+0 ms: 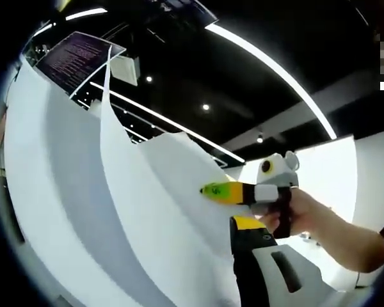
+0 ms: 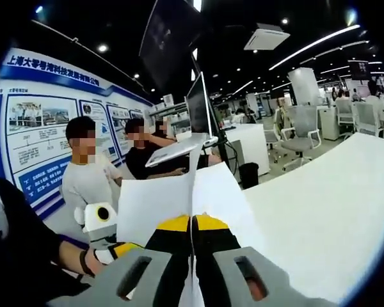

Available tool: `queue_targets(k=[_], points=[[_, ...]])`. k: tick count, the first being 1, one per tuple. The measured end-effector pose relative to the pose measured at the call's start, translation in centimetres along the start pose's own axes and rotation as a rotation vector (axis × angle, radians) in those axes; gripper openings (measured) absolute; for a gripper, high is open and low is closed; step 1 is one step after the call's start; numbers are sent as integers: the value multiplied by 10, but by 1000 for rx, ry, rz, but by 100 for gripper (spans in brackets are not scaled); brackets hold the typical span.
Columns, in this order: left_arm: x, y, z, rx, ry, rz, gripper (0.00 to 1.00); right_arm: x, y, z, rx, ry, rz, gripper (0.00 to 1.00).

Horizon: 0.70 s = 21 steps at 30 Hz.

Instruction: Organize the stack of printing papers by aligning and flattening the scattered papers on the table

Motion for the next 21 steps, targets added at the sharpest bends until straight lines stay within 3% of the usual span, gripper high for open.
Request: queue_targets(k=[10, 21], points=[[-1, 0, -1, 6, 10, 0, 31, 1, -1, 0, 2, -5, -3, 0], [-4, 2, -2, 18, -24, -20, 17, 4, 4, 0, 9, -17, 9, 0]])
Point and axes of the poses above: the point that each gripper's makers call its tool centre point, and the gripper's own axes: y roughly backward along the fingers, x roughly to its right, z roughly out of its underside, the point moved 2 cm from there along y, roughly backward along the fingers, and after that the axes turned 4 degrees about z, right-handed, at the moved point
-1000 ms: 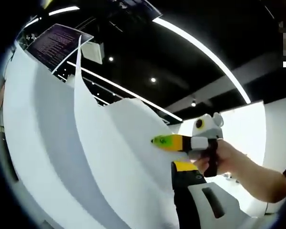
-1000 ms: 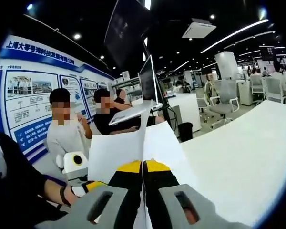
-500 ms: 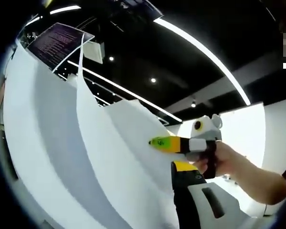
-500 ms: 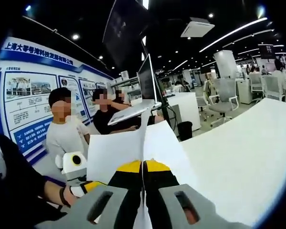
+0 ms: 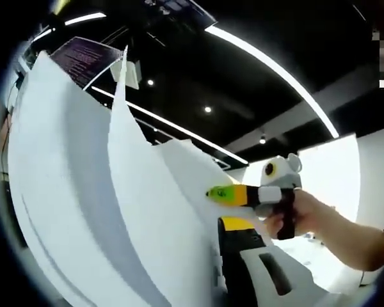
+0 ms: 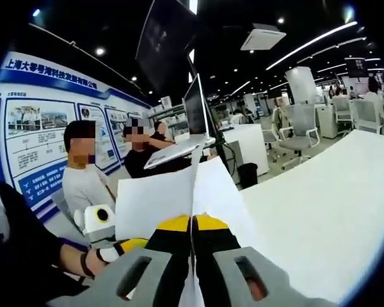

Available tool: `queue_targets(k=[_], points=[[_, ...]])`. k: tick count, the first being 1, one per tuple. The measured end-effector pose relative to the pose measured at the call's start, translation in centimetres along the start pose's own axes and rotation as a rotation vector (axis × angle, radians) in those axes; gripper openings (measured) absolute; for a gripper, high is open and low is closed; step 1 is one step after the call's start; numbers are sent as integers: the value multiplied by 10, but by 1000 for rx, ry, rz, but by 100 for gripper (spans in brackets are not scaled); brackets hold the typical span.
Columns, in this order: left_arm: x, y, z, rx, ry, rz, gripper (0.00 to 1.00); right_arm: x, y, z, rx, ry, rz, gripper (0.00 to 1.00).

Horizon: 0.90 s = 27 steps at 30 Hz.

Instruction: Organize the stack of printing papers by aligning and flattening the scattered papers on the table

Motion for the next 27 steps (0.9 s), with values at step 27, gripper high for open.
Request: queue_targets(k=[27], points=[[-1, 1, -4, 18, -21, -7, 7, -3, 0, 0, -4, 10, 9, 0]])
Point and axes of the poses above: the point that each gripper's makers call its tool centre point, and the gripper's own axes: y roughly backward along the fingers, x roughly to its right, z roughly out of its underside, the point moved 2 cm from there along y, roughly backward along the fingers, and after that the axes turned 4 degrees about z, right-handed, at the moved point
